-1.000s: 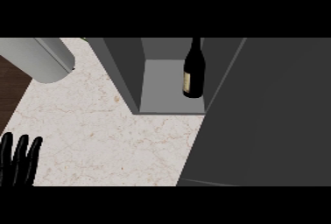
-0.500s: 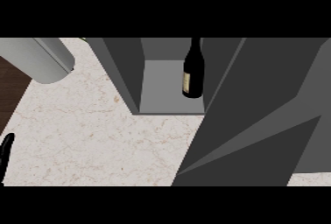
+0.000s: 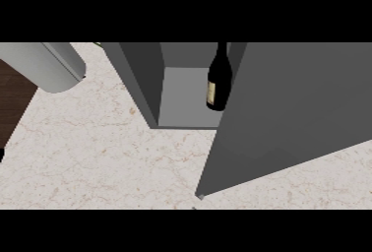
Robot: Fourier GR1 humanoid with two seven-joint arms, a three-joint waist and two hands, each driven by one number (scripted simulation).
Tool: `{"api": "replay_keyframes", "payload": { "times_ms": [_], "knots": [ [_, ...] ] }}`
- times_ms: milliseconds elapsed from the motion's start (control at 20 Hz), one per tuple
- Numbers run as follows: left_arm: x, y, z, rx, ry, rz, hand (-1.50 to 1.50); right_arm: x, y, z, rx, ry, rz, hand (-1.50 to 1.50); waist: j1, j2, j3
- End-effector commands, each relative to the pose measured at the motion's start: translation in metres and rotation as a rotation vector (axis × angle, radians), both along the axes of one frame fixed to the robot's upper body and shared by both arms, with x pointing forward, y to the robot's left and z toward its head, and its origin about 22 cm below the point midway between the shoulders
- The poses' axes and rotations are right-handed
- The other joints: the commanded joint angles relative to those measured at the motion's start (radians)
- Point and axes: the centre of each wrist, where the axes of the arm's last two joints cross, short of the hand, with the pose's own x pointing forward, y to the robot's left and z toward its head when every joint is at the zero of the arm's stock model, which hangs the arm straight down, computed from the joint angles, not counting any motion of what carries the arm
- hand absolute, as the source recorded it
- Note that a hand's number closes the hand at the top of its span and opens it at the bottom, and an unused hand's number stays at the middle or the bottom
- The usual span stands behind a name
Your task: Pick up the wine, place it into the cabinet and close the cabinet
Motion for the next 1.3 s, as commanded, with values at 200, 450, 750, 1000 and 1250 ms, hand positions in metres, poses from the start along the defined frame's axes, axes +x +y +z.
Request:
{"api": "replay_keyframes", "payload": {
  "times_ms": [200, 450, 750, 1000, 1250],
  "knots": [
    [0.006, -0.004, 0.001, -0.039, 0.014, -0.039, -1.5, -0.004, 0.042, 0.02, 0.039, -0.087, 0.087, 1.5, 0.007, 0.006, 0.0],
    [0.018, 0.0, 0.01, -0.043, 0.012, -0.044, -1.5, 0.02, 0.059, 0.024, 0.053, -0.07, 0.087, 1.5, 0.024, 0.014, 0.0],
    [0.018, -0.01, 0.002, -0.064, 0.01, -0.053, -1.5, 0.054, 0.078, 0.056, 0.081, -0.072, 0.076, 1.5, 0.036, 0.015, -0.001],
    [0.031, -0.009, 0.018, -0.061, 0.007, -0.018, -1.5, 0.1, 0.109, 0.078, 0.052, -0.115, 0.04, 1.5, 0.02, 0.015, 0.003],
    [0.025, -0.013, 0.009, -0.051, -0.017, -0.023, -1.5, 0.149, 0.129, 0.093, -0.029, -0.223, -0.048, 1.5, 0.021, 0.015, 0.002]
  ]
}}
